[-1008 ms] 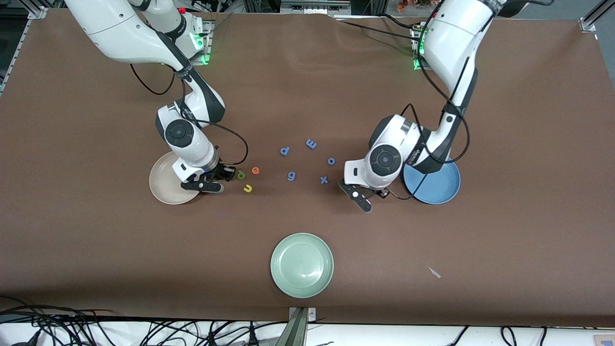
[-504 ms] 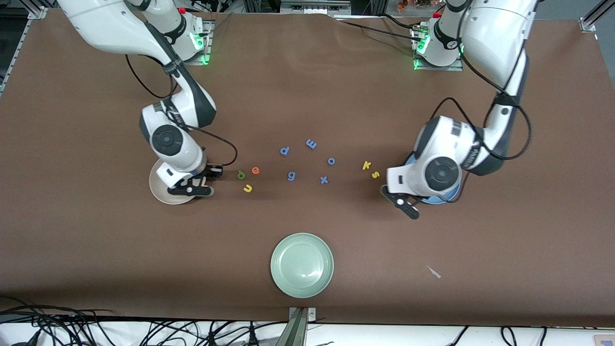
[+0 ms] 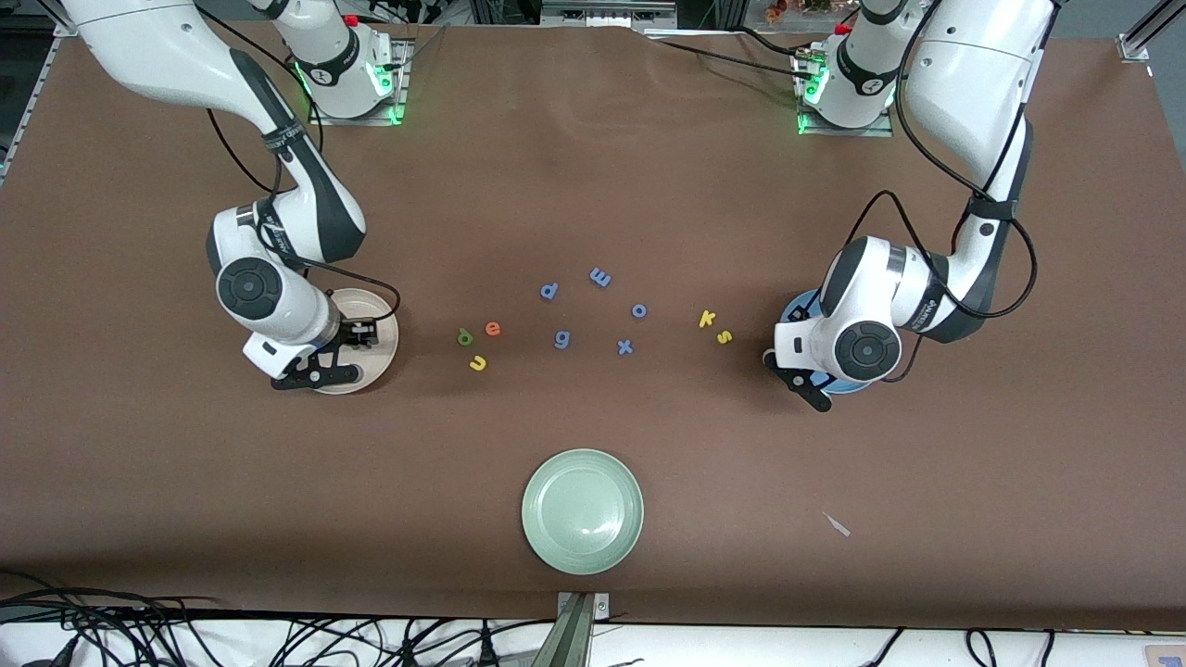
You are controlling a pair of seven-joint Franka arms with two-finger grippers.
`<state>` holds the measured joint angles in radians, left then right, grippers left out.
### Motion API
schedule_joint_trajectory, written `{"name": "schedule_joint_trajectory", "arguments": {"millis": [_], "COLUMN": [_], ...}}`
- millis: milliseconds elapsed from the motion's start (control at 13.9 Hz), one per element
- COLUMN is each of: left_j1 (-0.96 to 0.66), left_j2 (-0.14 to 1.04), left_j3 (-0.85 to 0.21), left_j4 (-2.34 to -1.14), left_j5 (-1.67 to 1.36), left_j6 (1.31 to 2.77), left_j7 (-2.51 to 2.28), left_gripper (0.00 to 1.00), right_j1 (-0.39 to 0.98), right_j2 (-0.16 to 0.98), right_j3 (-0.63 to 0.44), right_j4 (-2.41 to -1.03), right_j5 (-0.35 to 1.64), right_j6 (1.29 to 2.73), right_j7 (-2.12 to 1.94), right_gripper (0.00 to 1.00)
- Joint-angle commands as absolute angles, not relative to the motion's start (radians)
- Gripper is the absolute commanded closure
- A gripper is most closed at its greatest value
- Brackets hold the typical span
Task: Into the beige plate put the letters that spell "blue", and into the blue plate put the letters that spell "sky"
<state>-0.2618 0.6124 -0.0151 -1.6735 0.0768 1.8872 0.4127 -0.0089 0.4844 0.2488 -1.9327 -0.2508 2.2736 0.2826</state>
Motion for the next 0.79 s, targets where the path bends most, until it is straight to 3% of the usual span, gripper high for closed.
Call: {"name": "schedule_joint_trajectory", "arguments": {"millis": [0,216,720], "left_j1": [-0.262,-0.278,-0.307], "left_j2": [0.575,0.549,0.590], "left_j3": [-0.021,-0.043,-0.137], "left_j4": [-1.675,-1.645,-1.637], "left_j5": [0.100,0.083,0.081], "left_j6": [1.891,1.891,1.963], "left_j7": [0.416,0.376,-0.194], "left_gripper": [0.00,0.00,0.00], "right_j1": [-0.005,0.034,0.140], "right_j2": [0.485,0.546,0.615], "right_j3": [0.325,0.408,0.407], "right_j4": [-1.944,-1.905,-1.873], "right_j5": [-0.253,-0.288,-0.388], "right_j6": [2.278,2.287,2.349], "right_j7": [0.441,0.754,0.971], "right_gripper": [0.21,0.21,0.20]}}
